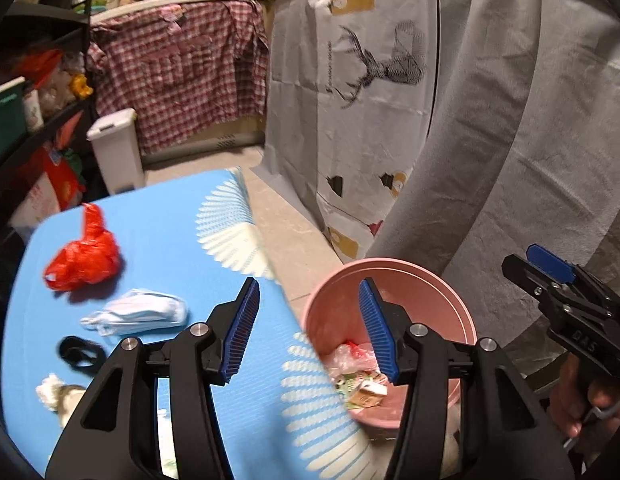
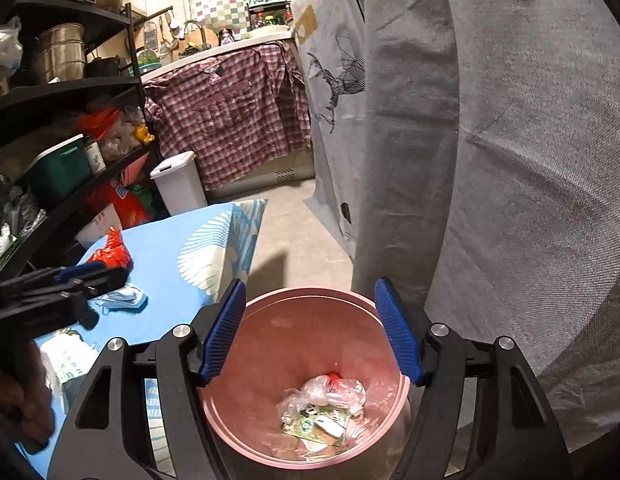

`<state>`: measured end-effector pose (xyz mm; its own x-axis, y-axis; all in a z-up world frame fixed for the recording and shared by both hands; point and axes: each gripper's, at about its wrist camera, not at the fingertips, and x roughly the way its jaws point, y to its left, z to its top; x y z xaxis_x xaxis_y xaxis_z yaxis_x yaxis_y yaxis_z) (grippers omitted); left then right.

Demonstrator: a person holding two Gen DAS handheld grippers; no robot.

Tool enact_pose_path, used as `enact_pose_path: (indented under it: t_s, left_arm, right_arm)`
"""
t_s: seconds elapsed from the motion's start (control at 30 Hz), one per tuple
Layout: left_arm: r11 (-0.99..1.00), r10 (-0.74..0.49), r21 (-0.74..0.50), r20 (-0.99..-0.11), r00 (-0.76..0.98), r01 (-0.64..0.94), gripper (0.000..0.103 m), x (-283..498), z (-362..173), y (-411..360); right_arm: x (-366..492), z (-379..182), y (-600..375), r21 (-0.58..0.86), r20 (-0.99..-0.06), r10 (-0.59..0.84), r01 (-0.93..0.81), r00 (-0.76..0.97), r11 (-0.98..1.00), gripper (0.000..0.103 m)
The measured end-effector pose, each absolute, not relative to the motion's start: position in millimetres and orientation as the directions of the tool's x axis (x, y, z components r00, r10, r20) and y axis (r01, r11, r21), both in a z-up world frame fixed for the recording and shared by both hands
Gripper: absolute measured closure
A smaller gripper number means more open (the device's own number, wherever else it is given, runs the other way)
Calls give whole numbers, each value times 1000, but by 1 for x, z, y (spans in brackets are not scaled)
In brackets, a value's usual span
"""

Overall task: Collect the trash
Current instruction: 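Carry the plastic bag and tissue pack over the pink bin and release both, then move both tools back over the table toward the crumpled tissue and mask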

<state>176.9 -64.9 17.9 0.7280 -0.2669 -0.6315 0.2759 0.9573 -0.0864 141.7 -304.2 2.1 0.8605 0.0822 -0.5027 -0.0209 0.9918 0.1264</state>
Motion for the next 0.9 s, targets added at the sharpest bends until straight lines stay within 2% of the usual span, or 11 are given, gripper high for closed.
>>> enact_pose_path:
  t_s: [0.2, 0.27, 0.4, 0.47, 0.67, 0.9]
  left_arm:
    - [974, -216, -79, -606, 766, 213, 52, 153, 46, -7]
    - [979, -196, -75, -601, 775, 189, 58, 147, 52, 13]
    - [991, -128, -40, -591, 796, 129, 62, 135, 64, 58]
    - [994, -101, -32, -589, 802, 102, 63, 130, 69, 79]
    - [999, -35, -18, -579, 815, 31, 64, 117, 72, 130]
    - [997, -13, -66, -588, 809, -31, 65, 106, 53, 173]
  right_arm:
    - [126, 15, -289, 110, -449, 108, -65, 887, 992, 37]
    - [121, 18, -284, 116, -429, 126, -84, 894, 990, 38]
    - [117, 23, -277, 120, -423, 138, -95, 896, 988, 52]
    - [118, 23, -273, 139, -430, 159, -109, 888, 984, 55]
    - [116, 28, -250, 128, -425, 199, -159, 883, 979, 55]
    - [116, 36, -216, 126, -400, 266, -235, 877, 964, 55]
